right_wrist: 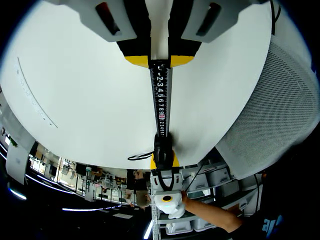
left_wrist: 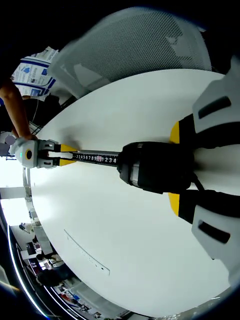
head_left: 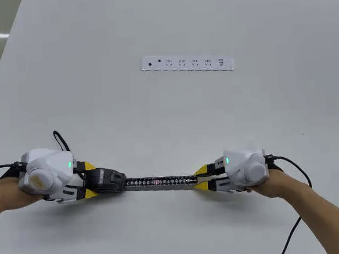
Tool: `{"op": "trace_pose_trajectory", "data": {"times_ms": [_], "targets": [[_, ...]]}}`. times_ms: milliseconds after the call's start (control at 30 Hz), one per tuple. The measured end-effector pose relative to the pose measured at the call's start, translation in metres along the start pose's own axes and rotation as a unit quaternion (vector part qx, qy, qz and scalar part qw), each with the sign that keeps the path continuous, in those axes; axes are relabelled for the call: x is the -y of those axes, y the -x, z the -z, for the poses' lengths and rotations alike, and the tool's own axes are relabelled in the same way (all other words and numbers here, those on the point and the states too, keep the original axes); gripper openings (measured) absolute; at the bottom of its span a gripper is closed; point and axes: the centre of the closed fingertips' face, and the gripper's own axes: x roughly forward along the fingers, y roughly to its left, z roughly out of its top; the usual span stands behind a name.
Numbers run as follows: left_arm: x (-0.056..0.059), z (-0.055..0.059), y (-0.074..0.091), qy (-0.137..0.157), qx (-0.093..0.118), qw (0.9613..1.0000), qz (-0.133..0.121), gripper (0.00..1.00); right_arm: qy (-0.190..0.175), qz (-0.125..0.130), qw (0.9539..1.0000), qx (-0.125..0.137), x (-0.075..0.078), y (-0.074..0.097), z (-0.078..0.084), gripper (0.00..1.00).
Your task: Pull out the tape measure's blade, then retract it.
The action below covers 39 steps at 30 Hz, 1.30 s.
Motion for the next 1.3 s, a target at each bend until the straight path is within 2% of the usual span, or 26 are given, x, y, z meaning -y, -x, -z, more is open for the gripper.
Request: {"op": "trace_pose_trajectory", "data": {"times_ms": [1300], "targets": [[0.000, 0.001, -0.001, -0.001, -0.001, 1.0000, 0.000, 0.27, -0.005, 0.004, 0.9999, -0.010, 0.001, 0.015, 0.016, 0.09]]}}
